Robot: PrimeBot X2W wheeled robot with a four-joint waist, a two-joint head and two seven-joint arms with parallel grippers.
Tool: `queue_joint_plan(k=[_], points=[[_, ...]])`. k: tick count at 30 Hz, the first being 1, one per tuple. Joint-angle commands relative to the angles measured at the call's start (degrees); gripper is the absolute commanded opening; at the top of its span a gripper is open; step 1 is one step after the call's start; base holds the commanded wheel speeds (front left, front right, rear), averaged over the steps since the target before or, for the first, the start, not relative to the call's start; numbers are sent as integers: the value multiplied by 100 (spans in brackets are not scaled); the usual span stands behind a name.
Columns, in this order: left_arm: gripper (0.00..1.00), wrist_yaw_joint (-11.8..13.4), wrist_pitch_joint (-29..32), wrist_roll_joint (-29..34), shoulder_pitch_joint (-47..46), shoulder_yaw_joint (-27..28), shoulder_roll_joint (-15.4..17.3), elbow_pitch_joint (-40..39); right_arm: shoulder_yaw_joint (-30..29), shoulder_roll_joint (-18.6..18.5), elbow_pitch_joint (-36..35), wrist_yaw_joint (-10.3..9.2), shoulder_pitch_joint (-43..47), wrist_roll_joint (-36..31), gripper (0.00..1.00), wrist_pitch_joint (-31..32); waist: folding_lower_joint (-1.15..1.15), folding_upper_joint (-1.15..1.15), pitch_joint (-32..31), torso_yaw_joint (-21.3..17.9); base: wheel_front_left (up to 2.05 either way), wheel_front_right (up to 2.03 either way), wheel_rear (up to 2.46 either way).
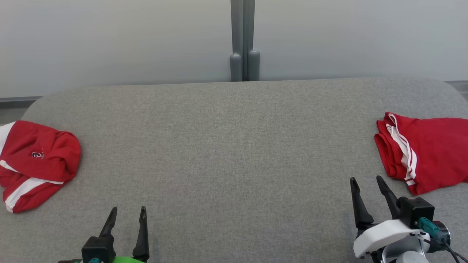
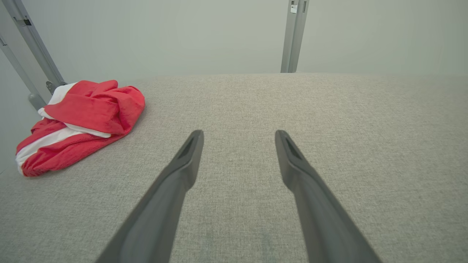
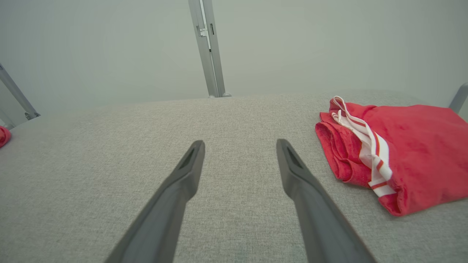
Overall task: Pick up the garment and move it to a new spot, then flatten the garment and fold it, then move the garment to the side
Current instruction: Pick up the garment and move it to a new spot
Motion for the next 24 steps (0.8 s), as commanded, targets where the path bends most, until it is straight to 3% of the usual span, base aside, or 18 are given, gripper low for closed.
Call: queue_joint_plan(k=[1,15,24], points=[[100,27,3,17,79,25,-1,-11,-1,-8,-26,-10,57,41,100,1,0,0,3,3,0,0,0],[100,38,3,-22,39,18,0,-48,43,-6,-60,-10,30,154,100,1,0,0,132,215,0,0,0],[100,80,3,-133,-146,145,3,-57,392,-7,-138,-10,-7,223,100,1,0,0,342,961,0,0,0]])
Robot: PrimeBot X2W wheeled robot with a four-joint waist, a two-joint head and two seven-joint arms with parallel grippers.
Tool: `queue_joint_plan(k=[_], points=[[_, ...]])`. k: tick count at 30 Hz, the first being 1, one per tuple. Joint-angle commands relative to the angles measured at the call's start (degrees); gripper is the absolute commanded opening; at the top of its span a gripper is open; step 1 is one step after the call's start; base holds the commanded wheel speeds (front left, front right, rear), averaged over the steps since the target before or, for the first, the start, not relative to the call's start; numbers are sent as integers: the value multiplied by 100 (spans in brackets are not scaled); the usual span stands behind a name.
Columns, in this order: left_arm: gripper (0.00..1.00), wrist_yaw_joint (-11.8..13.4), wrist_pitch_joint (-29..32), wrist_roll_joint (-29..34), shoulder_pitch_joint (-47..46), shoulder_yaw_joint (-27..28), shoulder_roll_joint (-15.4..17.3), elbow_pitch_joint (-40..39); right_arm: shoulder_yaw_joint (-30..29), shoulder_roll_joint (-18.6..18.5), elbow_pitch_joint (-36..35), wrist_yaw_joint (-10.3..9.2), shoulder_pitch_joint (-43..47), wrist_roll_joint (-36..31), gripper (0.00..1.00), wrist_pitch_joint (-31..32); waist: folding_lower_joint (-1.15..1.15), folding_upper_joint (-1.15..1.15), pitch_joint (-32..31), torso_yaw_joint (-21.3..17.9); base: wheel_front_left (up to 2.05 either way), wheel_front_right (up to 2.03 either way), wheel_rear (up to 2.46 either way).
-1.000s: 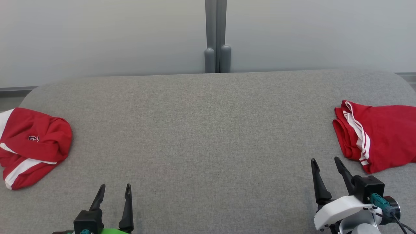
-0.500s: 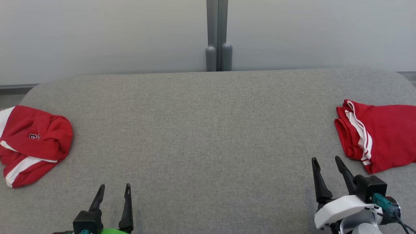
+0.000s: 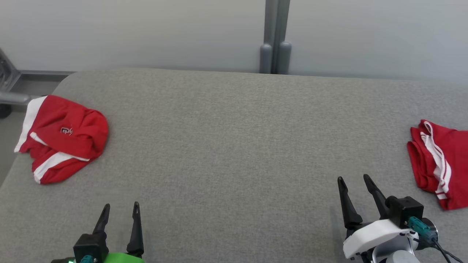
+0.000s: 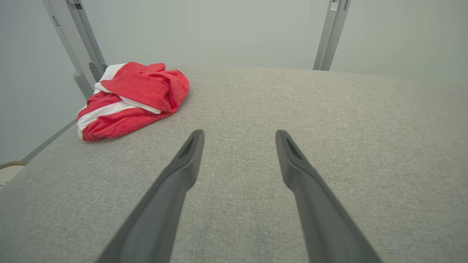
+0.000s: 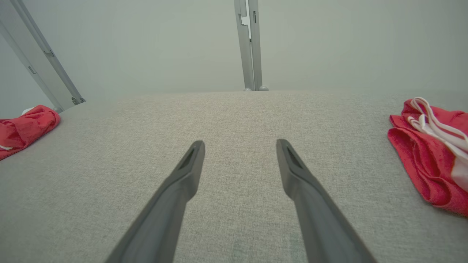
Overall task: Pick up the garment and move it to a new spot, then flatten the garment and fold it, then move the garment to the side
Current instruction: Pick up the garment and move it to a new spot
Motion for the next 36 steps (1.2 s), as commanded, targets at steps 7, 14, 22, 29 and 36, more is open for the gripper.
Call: queue_joint_plan(k=[7,14,22,29,36], points=[[100,37,3,-178,-233,285,9,-56,300,-11,-108,-10,-257,48,100,1,0,0,487,1224,0,0,0],[100,-13,3,-243,-176,371,11,52,463,-12,-23,-10,-328,21,100,1,0,0,502,2076,0,0,0],[100,143,3,-418,6,601,9,12,890,-19,146,-10,-591,-17,100,1,0,0,589,2345,0,0,0],[100,224,3,-666,201,568,9,-111,1120,-43,407,-10,-878,-9,100,1,0,0,677,2378,0,0,0],[100,-82,3,-785,-203,410,11,324,892,-135,349,-10,-798,-87,100,1,0,0,831,2336,0,0,0]])
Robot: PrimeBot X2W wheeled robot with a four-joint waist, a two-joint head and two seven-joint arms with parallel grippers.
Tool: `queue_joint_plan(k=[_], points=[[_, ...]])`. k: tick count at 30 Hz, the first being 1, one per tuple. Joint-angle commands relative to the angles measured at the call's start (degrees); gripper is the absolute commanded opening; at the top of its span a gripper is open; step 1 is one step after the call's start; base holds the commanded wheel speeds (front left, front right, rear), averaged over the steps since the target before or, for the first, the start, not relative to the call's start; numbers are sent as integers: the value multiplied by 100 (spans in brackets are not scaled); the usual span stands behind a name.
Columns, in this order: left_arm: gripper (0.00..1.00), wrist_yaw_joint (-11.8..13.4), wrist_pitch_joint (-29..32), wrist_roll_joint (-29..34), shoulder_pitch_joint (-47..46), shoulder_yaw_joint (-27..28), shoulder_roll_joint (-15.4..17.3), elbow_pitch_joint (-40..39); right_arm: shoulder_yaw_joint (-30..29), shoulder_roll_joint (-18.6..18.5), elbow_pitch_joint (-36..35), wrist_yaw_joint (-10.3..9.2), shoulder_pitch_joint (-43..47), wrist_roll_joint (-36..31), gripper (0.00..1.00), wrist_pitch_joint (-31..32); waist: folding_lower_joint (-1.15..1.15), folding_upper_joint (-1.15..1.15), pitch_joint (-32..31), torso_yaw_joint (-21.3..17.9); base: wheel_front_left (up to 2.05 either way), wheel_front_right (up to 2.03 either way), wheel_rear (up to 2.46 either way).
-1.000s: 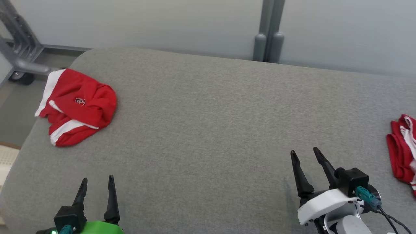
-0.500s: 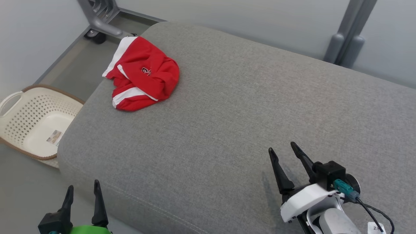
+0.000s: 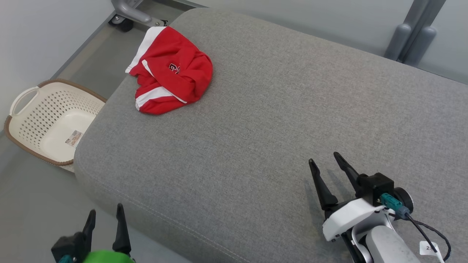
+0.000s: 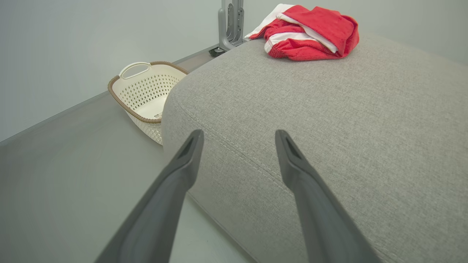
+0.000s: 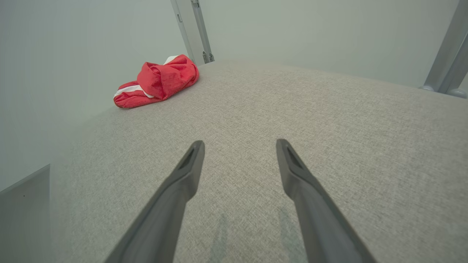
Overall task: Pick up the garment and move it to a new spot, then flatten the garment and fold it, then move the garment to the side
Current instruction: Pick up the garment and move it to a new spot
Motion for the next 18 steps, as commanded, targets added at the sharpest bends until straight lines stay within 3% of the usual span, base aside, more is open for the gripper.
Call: queue_joint_plan(k=[1,8,18], points=[[100,-65,3,-24,-298,-16,11,82,-75,-52,-50,-10,74,-64,100,1,0,0,94,-22,0,0,0],[100,-256,2,-134,-1718,-27,264,792,-296,-249,-350,-10,-17,-314,100,1,0,0,666,-418,0,0,0],[100,-262,2,-1047,-3727,-863,1277,1500,-455,-503,-946,-10,-576,-615,100,1,0,0,1828,-1291,0,0,0]])
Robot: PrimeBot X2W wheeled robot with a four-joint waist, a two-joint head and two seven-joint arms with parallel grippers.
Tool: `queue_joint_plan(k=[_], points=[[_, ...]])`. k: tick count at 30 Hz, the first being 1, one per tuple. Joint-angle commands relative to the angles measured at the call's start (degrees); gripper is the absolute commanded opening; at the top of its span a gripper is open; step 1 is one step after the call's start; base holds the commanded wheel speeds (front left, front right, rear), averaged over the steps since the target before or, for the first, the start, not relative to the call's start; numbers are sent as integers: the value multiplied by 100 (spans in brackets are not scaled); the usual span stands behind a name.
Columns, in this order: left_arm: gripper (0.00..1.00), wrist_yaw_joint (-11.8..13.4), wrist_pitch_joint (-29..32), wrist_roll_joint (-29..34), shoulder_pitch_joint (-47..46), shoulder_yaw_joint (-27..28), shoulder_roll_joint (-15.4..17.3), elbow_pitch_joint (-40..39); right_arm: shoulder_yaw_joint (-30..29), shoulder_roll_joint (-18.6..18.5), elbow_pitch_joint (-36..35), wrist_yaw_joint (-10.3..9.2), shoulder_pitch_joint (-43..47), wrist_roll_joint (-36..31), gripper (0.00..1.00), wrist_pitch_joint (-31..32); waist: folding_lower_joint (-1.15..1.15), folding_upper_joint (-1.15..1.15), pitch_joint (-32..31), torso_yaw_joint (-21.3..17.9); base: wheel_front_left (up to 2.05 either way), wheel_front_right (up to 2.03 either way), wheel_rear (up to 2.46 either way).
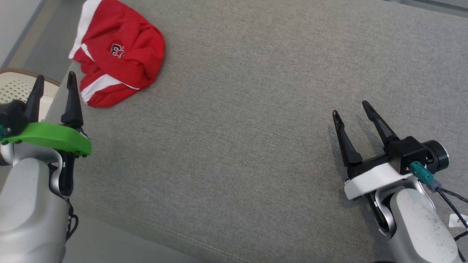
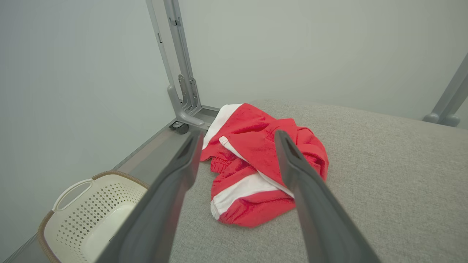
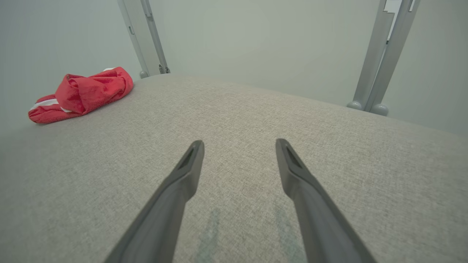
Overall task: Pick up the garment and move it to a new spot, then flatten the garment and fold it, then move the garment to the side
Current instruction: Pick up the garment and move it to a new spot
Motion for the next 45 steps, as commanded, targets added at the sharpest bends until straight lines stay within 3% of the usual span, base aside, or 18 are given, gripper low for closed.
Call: queue_joint_plan(k=[1,8,15,20,21,23,29,35,40,45], points=[[100,-13,1,-129,-262,-96,100,118,-44,-59,-83,-10,-125,-45,100,1,0,0,765,-720,0,0,0],[100,-14,2,-836,-872,-406,527,849,-236,7,-442,-10,-243,-193,100,1,0,0,1170,-1236,0,0,0],[100,-14,22,-1479,-1208,-498,653,1820,-363,31,-658,-10,-250,-287,100,1,0,0,1333,-1518,0,0,0],[100,-14,-4,-1426,-1538,-491,654,2447,-441,59,-737,-10,-243,-307,100,2,0,0,1369,-1625,0,0,0],[87,-14,1,-1377,-1568,-499,643,2480,-452,73,-737,-10,-239,-308,100,2,0,0,1365,-1633,0,0,0],[0,-3,-4,-1264,-1618,-418,661,2359,-475,90,-724,-10,-226,-306,100,3,0,0,1350,-1644,0,0,0],[0,125,4,-672,-1366,-182,615,1736,-453,205,-629,-10,-241,-213,100,7,0,0,1177,-1683,0,0,0],[0,34,3,113,-1051,-238,479,907,-473,349,-519,-10,-205,-91,100,2,0,0,800,-1838,0,0,0],[0,-6,2,597,-707,-636,207,256,-475,466,-386,-10,-54,74,100,1,0,0,333,-2128,0,0,0],[0,-13,2,868,-386,-1630,8,-416,-512,525,-320,-10,131,218,100,2,0,0,-50,-2554,0,0,0]])
